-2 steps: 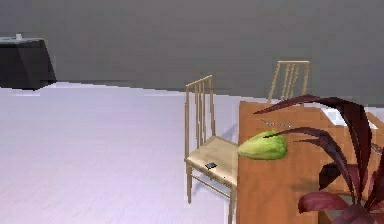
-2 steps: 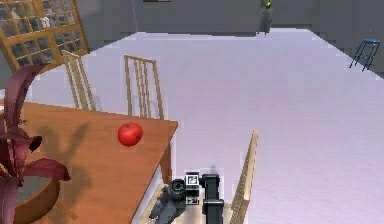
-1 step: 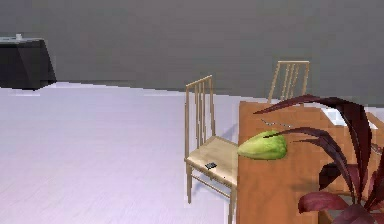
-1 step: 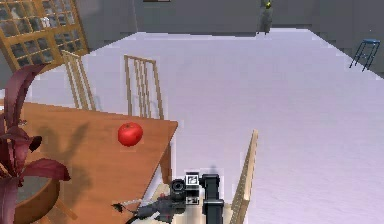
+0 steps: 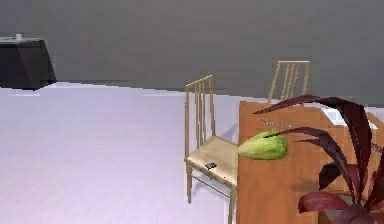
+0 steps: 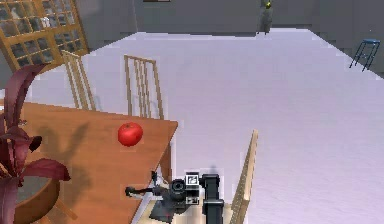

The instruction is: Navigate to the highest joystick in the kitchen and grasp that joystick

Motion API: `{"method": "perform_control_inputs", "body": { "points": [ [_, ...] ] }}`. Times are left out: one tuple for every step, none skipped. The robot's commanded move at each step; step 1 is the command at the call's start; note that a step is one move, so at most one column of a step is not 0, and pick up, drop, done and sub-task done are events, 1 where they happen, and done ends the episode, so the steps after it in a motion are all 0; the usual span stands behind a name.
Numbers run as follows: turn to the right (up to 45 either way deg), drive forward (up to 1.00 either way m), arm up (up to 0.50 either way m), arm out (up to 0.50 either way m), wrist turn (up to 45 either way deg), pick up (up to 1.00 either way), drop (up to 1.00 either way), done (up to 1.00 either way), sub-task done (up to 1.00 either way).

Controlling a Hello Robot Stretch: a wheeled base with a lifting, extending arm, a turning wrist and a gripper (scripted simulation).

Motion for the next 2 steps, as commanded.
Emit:
{"method": "perform_control_inputs", "body": {
  "points": [
    [0.0,0.0,0.0,0.0,24.0,0.0,0.0,0.0,0.0],
    [0.0,0.0,-0.3,0.0,0.0,0.0,0.0,0.0,0.0]
  ]
}}
